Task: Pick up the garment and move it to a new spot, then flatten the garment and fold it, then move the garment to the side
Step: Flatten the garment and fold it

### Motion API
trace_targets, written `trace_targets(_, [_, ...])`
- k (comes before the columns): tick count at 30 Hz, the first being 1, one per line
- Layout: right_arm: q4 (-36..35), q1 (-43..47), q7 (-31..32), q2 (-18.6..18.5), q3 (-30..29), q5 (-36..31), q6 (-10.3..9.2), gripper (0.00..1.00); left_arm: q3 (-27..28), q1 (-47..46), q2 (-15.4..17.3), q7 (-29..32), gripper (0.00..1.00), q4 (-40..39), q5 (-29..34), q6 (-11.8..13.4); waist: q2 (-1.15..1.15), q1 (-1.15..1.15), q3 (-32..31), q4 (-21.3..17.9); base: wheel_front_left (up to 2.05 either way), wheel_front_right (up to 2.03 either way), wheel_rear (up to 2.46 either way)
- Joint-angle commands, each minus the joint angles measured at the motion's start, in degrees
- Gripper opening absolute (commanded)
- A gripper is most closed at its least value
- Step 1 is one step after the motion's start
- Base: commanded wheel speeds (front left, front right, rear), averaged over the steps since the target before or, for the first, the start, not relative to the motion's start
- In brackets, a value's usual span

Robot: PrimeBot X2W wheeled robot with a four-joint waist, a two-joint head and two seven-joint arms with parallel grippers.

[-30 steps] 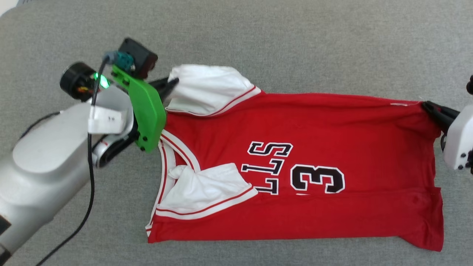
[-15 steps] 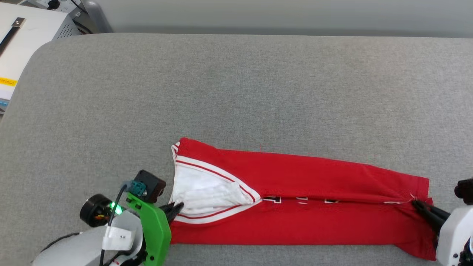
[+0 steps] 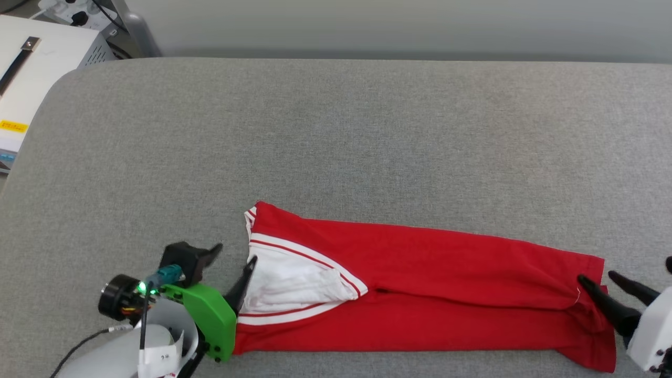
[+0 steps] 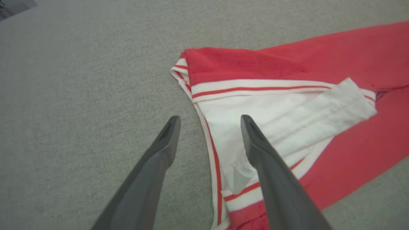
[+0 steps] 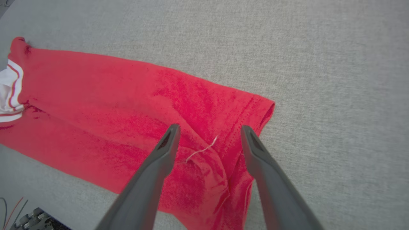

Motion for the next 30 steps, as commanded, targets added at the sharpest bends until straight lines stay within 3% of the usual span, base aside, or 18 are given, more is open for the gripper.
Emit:
trace_targets(1, [-1.53,0.79,0.5,-0.79,-2.12,2.09,-0.04,1.0,2.05,0.88,-0.18,-3.49,1.0,-0.28,1.49,3.21,0.0,0.0,-0.87,-0.23,0.0,0.0,0.0])
trace_targets(5, [-4.82,0.96,3.21,-2.37,-7.0,6.34,-0.04,1.0,6.03,1.75,-1.47,-6.54,1.0,-1.11,5.38,9.03,0.0,0.0,-1.0,0.04,0.0,0.0,0.0])
trace_targets(9, [-4.04,1.46,8.85,-3.58,-10.23,10.41,-0.04,1.0,12.78,3.61,-3.75,-6.91,1.0,-3.27,10.9,13.27,0.0,0.0,-0.62,0.56,0.0,0.0,0.0])
trace_targets(16, [1.43,0.38,16.81,-2.95,-10.89,12.99,-0.04,1.0,27.28,10.46,-8.84,-6.94,1.0,-6.78,21.99,16.74,0.0,0.0,0.93,1.89,0.0,0.0,0.0])
trace_targets(22, [6.24,-2.64,18.49,0.95,-8.04,12.38,-0.04,1.0,37.04,16.93,-14.24,-6.94,1.0,-8.24,29.76,14.44,0.0,0.0,2.31,3.2,0.0,0.0,0.0])
trace_targets(30, [10.47,-4.99,18.49,6.04,-1.08,12.35,-0.04,1.0,45.44,22.49,-21.64,-6.95,1.0,-8.22,37.98,8.63,0.0,0.0,2.78,4.37,0.0,0.0,0.0])
